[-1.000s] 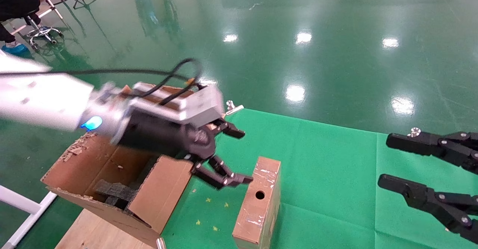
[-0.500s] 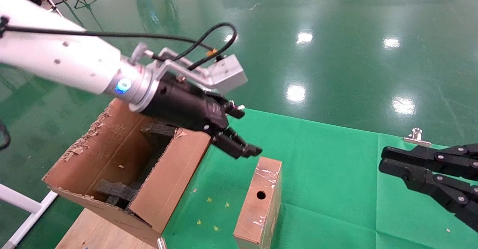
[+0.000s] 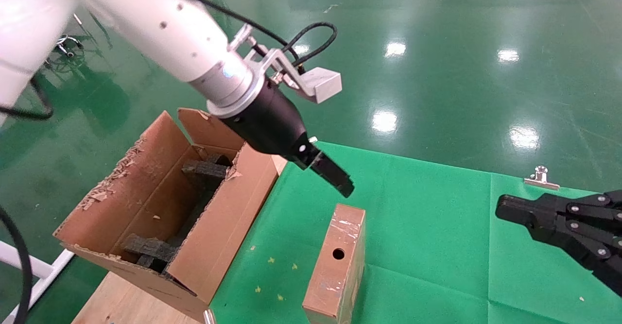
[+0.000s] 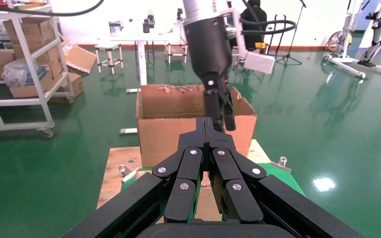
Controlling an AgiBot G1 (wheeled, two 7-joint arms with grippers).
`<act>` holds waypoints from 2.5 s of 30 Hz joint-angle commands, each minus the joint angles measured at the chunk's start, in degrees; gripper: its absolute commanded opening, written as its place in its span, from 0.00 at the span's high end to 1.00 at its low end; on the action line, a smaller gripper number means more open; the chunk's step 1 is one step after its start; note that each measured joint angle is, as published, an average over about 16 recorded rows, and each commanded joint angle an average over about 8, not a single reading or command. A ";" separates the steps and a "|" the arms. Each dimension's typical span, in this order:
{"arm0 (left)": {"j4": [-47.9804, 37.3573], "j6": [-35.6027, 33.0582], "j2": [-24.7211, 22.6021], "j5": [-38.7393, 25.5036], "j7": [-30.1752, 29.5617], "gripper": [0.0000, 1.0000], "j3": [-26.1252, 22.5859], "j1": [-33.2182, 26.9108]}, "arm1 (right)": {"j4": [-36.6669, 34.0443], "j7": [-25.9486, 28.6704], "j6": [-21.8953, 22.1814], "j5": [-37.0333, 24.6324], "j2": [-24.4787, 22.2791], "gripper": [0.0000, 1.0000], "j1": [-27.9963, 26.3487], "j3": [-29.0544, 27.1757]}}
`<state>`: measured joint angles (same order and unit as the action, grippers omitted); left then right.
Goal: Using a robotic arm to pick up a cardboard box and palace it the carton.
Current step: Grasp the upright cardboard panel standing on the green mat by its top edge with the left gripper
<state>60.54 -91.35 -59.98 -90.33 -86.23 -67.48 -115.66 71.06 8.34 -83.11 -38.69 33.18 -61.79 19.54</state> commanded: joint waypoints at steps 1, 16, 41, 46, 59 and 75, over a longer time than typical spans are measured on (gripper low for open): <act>-3.60 0.09 -1.64 1.50 -3.46 0.00 -2.12 -1.98 | 0.00 0.00 0.00 0.00 0.00 1.00 0.00 0.00; -11.71 -0.24 -13.20 16.52 -9.23 0.00 -23.69 -4.51 | 0.00 0.00 0.00 0.00 0.00 1.00 0.00 0.00; -15.72 4.62 -16.34 21.69 -4.06 0.00 -32.09 -4.80 | -0.01 -0.01 0.01 0.01 0.00 0.26 0.01 0.00; -15.52 4.90 -16.44 21.42 -4.02 0.45 -32.28 -4.84 | -0.02 -0.01 0.02 0.01 -0.01 0.00 0.01 0.00; -15.68 4.62 -16.33 21.54 -4.04 1.00 -31.98 -4.85 | -0.02 -0.01 0.02 0.01 -0.01 0.00 0.01 0.00; -15.80 4.47 -16.23 21.63 -4.07 1.00 -31.86 -4.84 | -0.02 -0.01 0.02 0.01 -0.01 0.00 0.01 0.00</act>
<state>44.74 -86.88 -76.21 -68.70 -90.30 -99.35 -120.50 71.04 8.33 -83.09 -38.69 33.17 -61.78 19.54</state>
